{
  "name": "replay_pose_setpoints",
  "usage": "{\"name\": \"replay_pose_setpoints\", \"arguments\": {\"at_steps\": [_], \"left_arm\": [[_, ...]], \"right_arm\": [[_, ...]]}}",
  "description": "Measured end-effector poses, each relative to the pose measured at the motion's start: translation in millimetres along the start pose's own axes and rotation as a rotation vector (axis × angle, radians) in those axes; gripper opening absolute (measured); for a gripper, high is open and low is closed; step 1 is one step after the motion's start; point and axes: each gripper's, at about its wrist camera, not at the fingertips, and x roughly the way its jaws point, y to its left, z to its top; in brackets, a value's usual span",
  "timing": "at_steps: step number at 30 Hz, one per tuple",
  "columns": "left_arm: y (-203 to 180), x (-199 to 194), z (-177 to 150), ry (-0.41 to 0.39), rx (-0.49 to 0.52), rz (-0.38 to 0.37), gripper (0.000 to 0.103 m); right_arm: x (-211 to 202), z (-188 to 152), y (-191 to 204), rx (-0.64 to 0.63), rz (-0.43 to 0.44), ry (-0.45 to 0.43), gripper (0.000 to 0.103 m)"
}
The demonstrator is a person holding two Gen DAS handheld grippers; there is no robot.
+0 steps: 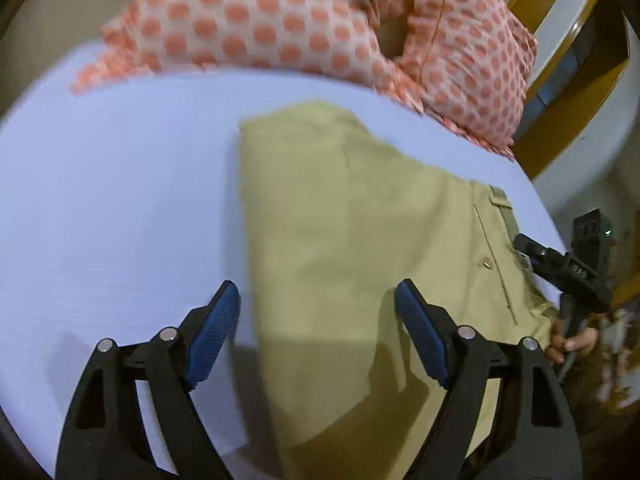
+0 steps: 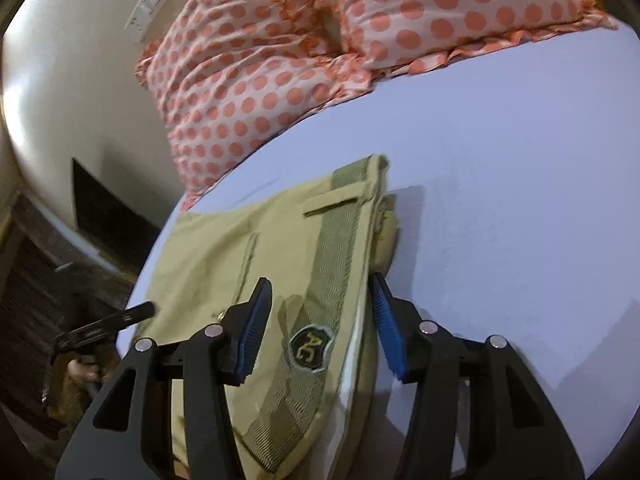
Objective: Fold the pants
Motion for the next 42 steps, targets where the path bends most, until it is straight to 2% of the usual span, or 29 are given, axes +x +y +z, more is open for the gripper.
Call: {"name": "replay_pose_setpoints", "arguments": {"at_steps": [1,2,3,4,6,8,10,13,14,16,17,18,19,20,21,23,25,26,27,28,30,32,33,35,36,38,40,42], "left_arm": [[-3,1,-1,0.010,0.016,-0.030,0.077],[-6,4,-3,0.029,0.023,-0.063,0.078],[-9,5,-2,0.033,0.029,-0.056,0.076],[-10,5,-1,0.040,0.033,-0.052,0.071],[-6,5,4,0.053,0.013,-0.048,0.034],[-2,2,13,0.049,-0.009,-0.081,0.017],[-6,0,26,0.035,0.009,-0.068,0.014],[-27,0,55,-0.049,0.093,0.042,0.009],[-32,3,65,-0.069,0.103,0.057,0.009],[-39,13,87,-0.128,0.114,0.117,0.009],[-42,21,96,-0.147,0.122,0.155,0.010],[-44,36,106,-0.160,0.128,0.222,0.014],[-42,46,110,-0.152,0.118,0.272,0.017],[-39,63,115,-0.110,0.101,0.336,0.024],[-35,71,116,-0.084,0.086,0.352,0.033],[-31,68,112,-0.088,0.078,0.339,0.037],[-27,48,103,-0.115,0.086,0.345,0.035],[-25,36,99,-0.134,0.083,0.322,0.032],[-25,21,93,-0.159,0.071,0.254,0.032],[-27,13,88,-0.166,0.067,0.190,0.033],[-38,8,78,-0.160,0.081,0.077,0.036],[-50,20,69,-0.107,0.098,0.017,0.043],[-54,35,65,-0.056,0.095,0.007,0.045],[-55,64,62,0.013,0.082,0.052,0.046],[-57,65,61,-0.022,0.092,0.062,0.049],[-62,68,61,-0.023,0.111,0.110,0.049],[-67,57,54,-0.041,0.109,0.152,0.060],[-75,34,34,-0.084,0.127,0.197,0.085]], "right_arm": [[2,1,1,-0.006,0.012,0.017,0.047],[4,2,1,-0.006,0.039,0.044,0.040],[6,1,-1,0.008,0.073,0.064,0.032],[9,1,-7,0.055,0.143,0.093,0.026],[12,3,-13,0.128,0.231,0.110,0.018],[10,12,-10,0.143,0.277,0.110,0.017],[7,28,4,0.099,0.261,0.097,0.016],[2,65,26,0.014,0.215,0.028,0.015],[0,81,30,0.002,0.200,-0.008,0.015],[2,103,29,-0.007,0.147,-0.066,0.015],[8,115,24,-0.013,0.088,-0.101,0.015],[15,120,19,-0.011,0.050,-0.110,0.015],[29,124,12,-0.010,-0.025,-0.103,0.016],[41,126,4,-0.009,-0.089,-0.078,0.019],[53,126,-2,-0.019,-0.183,-0.043,0.024],[61,124,-12,-0.038,-0.368,0.001,0.033],[42,120,-16,-0.021,-0.384,-0.050,0.037],[27,117,-11,-0.015,-0.364,-0.095,0.042],[18,115,-4,-0.022,-0.306,-0.114,0.049],[13,110,5,-0.040,-0.245,-0.105,0.052],[15,103,23,-0.084,-0.200,-0.060,0.064],[28,95,37,-0.114,-0.181,-0.003,0.072],[38,91,39,-0.111,-0.194,0.034,0.075],[56,87,34,-0.088,-0.251,0.084,0.077],[54,82,34,-0.099,-0.259,0.055,0.080],[52,80,36,-0.113,-0.316,0.060,0.080],[36,71,45,-0.117,-0.443,0.042,0.082],[14,54,55,-0.155,-0.444,0.004,0.092]]}}
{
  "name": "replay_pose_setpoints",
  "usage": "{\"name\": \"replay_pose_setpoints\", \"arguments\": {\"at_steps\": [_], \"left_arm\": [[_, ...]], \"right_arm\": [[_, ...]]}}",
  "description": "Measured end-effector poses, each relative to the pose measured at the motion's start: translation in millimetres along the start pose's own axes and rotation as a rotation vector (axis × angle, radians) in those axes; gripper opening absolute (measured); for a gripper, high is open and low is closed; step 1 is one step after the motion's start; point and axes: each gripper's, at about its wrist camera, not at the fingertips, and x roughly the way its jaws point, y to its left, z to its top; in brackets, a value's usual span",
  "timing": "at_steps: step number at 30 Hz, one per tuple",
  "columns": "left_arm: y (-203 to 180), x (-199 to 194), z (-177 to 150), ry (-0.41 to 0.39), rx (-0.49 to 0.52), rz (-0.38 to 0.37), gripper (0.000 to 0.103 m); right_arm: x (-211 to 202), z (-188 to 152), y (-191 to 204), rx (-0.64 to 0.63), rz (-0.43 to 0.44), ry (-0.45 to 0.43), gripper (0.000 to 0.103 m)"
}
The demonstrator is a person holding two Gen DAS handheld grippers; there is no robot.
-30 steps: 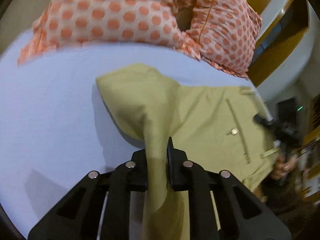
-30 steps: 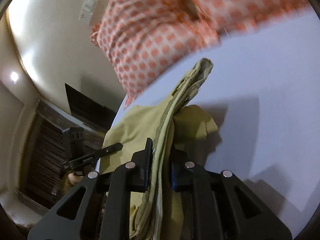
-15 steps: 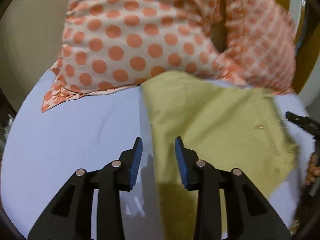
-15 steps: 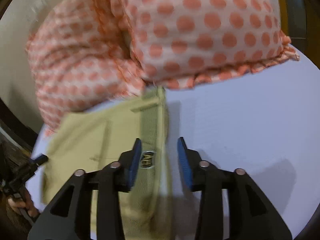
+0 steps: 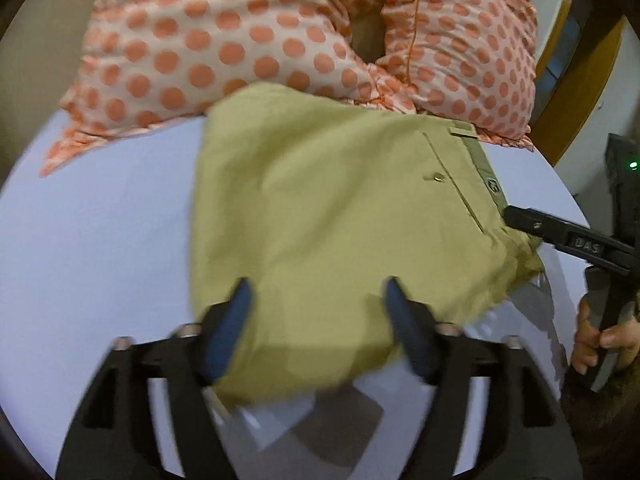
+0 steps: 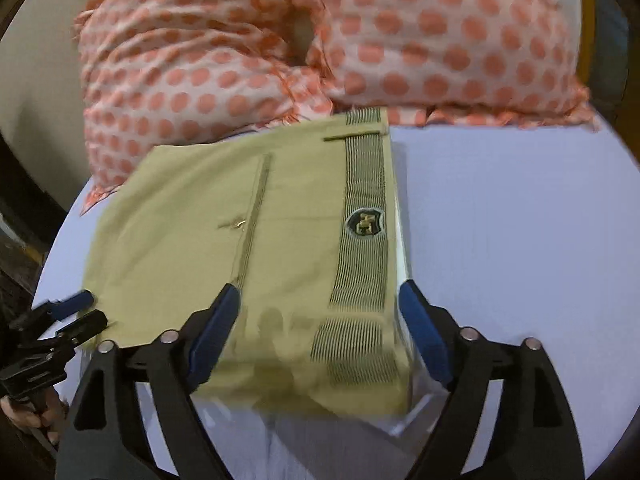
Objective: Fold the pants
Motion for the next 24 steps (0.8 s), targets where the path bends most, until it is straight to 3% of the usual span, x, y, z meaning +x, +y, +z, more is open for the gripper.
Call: {"name": "replay_pose_setpoints", "arguments": {"at_steps": [2,5,11,16,24], "left_arm": [[-7,-25,-23,-0.042,0.017,0.090,0.101],[-13,-53,-60,-0.054,0.030,0.193,0.101],[-8,-41,-101,0.040,-0.025,0.163,0.101],[-10,-38,-106,0.019,-0.018,0.195,0.101],[-12,-42,-115,-0.014,-0.021,0.197,0.101]], "right_arm": [[-31,-23,9,-0.025,-0.002,-0.077,0.102],[-53,-59,30,-0.080,-0.016,-0.109,0.102],[-28,-96,51,-0.127,-0.078,-0.005,0.102],[-16,-111,62,-0.147,-0.153,0.031,0.102],[-16,-112,62,-0.139,-0.153,0.028,0.102]]}}
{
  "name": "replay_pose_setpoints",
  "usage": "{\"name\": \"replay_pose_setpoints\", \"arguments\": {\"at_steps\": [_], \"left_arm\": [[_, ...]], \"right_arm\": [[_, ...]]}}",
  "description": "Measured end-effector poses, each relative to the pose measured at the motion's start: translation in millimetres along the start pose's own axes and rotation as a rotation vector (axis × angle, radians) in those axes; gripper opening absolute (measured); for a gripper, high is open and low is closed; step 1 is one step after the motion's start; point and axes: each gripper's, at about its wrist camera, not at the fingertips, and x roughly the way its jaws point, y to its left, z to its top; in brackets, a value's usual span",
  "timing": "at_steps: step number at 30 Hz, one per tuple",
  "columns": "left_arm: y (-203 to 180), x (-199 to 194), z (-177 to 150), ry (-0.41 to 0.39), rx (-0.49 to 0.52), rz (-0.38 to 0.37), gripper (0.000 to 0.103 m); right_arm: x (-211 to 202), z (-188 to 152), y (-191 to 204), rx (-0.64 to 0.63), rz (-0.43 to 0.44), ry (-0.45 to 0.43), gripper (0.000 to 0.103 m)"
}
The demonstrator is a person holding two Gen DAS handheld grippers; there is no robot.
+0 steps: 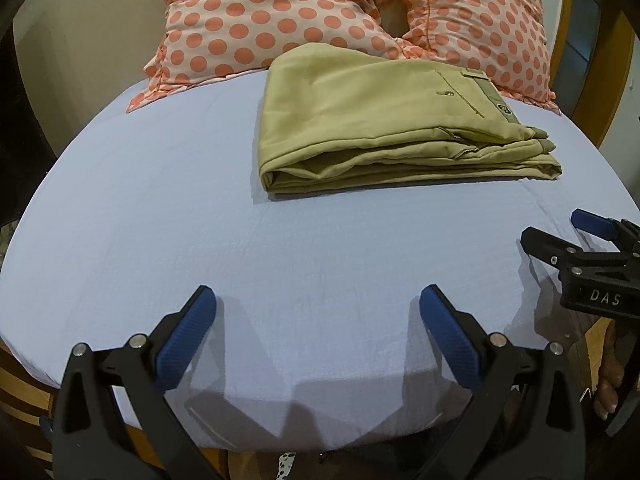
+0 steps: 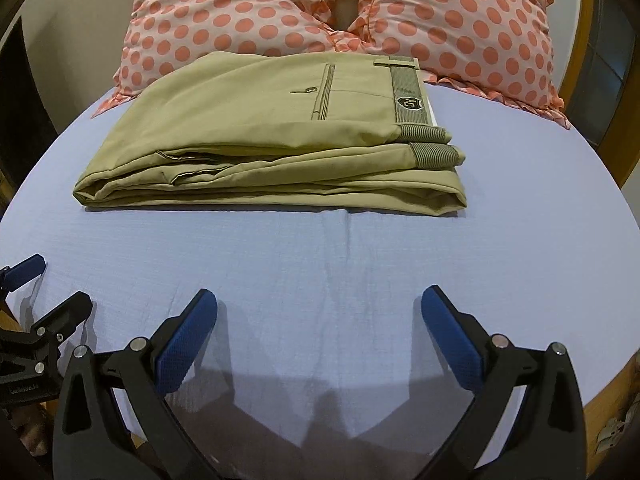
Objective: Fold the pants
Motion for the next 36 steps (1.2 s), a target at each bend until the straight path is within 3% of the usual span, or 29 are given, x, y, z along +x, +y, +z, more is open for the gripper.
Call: {"name": "replay_pose_setpoints", "arguments": {"at_steps": [36], "left_arm": [[-1.0,2.1,7.0,0.048,-0.023,0.024,0.101]], "right_arm": [[0.6,1.9,-0.3,0.008,-0.007,0.004,0.102]]}}
